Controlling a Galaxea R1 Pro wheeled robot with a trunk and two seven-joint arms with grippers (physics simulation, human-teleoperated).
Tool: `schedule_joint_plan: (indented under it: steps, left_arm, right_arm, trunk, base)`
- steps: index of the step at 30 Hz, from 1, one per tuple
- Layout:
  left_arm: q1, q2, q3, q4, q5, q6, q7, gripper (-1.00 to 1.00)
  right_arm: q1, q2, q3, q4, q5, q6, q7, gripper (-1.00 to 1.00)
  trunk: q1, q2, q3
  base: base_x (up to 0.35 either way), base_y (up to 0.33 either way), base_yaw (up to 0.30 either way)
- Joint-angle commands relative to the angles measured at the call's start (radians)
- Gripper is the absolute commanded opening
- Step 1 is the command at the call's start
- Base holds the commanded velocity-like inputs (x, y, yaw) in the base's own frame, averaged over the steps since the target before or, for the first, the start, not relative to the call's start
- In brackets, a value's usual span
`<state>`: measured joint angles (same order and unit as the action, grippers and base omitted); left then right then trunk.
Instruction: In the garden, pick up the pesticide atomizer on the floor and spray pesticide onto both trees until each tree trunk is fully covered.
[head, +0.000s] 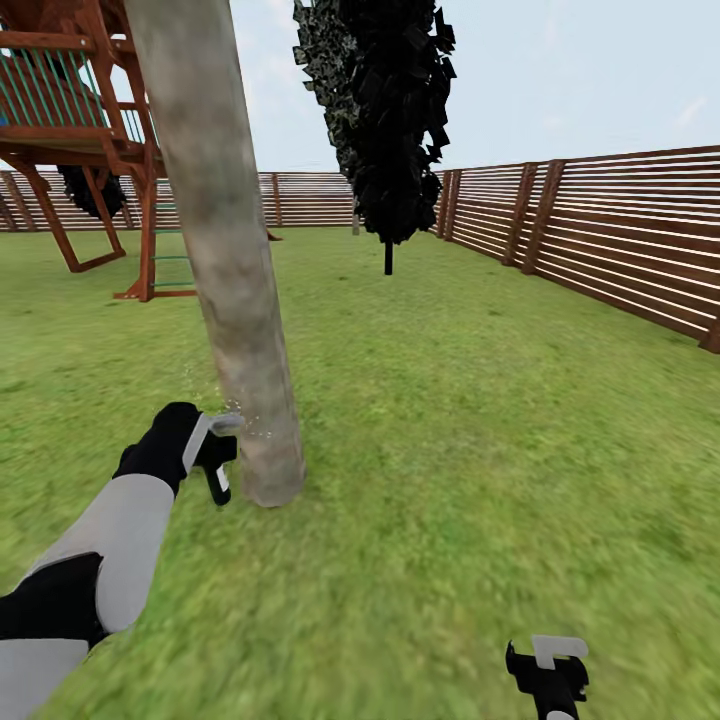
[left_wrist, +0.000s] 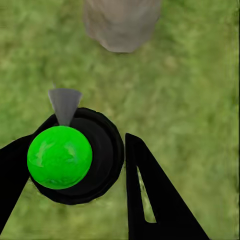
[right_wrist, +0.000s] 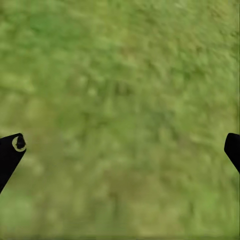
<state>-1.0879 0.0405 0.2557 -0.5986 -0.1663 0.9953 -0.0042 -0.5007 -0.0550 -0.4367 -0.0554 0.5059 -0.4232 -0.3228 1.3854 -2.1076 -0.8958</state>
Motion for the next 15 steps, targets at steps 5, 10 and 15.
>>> schedule_joint_plan:
  steps: [5, 10, 15]
  left_arm:
    - [-0.026, -0.019, 0.002, -0.003, -0.010, 0.007, 0.000, -1.00]
    - [-0.016, -0.015, 0.004, -0.002, -0.011, 0.008, 0.000, -1.00]
    - [-0.015, -0.014, 0.003, -0.002, -0.012, 0.008, 0.001, -1.00]
  right_arm:
    - [-0.001, -0.003, -0.007, 0.002, 0.010, -0.003, -0.004, 1.00]
    - [-0.001, -0.003, -0.007, 0.002, 0.009, -0.003, -0.004, 1.00]
    - [-0.001, -0.003, -0.007, 0.001, 0.008, -0.003, -0.004, 1.00]
  trunk:
    - [0.000, 0.000, -0.001]
    - [0.000, 0.000, -0.001]
    - [0.000, 0.000, -0.001]
  base:
    - [0.000, 0.000, 0.000]
    - [0.122, -0.139, 0.000]
    - [0.220, -0.194, 0.000]
